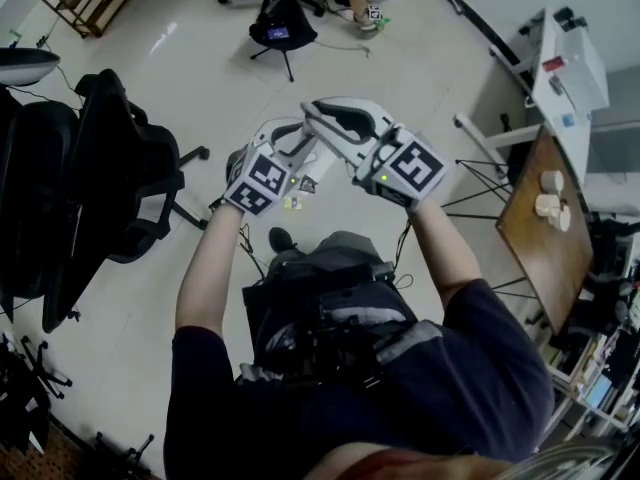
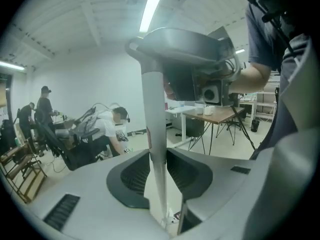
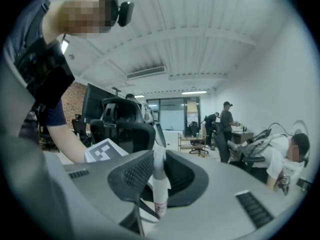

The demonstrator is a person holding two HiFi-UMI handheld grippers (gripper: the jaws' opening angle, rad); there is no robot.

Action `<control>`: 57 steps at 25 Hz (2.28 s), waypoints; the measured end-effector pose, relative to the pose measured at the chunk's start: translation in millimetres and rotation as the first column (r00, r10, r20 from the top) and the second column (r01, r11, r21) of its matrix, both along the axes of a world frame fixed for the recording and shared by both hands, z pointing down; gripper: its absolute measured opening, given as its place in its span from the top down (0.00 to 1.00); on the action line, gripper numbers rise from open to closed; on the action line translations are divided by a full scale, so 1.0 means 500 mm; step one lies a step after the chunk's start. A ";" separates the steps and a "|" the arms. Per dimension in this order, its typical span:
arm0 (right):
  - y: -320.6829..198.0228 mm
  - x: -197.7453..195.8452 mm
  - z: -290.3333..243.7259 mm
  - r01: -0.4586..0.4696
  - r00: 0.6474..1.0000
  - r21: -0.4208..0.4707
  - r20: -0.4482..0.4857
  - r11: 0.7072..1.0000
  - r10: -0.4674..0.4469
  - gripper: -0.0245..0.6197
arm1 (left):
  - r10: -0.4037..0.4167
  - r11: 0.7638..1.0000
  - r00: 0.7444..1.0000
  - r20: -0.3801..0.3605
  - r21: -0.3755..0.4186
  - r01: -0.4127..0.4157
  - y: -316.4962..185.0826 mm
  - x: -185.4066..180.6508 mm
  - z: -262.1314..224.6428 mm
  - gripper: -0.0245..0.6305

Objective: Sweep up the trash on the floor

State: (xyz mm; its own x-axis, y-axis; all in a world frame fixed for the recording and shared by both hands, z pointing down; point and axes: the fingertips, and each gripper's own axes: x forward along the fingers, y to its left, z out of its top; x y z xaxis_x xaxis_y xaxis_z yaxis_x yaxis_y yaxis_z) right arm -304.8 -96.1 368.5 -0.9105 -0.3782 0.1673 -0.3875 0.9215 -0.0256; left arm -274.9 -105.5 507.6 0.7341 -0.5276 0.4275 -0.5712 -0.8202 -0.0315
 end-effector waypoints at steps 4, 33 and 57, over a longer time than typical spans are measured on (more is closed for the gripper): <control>-0.010 -0.012 -0.102 0.131 0.985 -0.025 0.114 0.991 -0.128 0.83 | -0.004 0.997 0.998 -0.062 0.072 0.008 0.000 -0.024 -0.118 0.79; 0.139 -0.064 -0.206 0.732 0.568 0.331 0.187 0.596 -0.802 0.81 | -0.947 0.264 0.283 -0.153 0.134 0.955 0.096 -0.153 -0.292 0.80; 0.300 -0.191 -0.056 0.834 0.542 0.101 0.031 0.543 -0.839 0.73 | -0.992 0.065 0.079 -0.103 0.127 0.990 0.251 -0.257 -0.171 0.80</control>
State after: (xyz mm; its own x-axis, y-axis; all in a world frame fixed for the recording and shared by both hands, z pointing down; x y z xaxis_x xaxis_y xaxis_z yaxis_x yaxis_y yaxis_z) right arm -400.3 53.9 340.4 -0.8263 0.5543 0.0996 0.5608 0.8261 0.0554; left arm -403.4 19.8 422.0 -0.5154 -0.8101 0.2795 -0.8530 0.5164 -0.0761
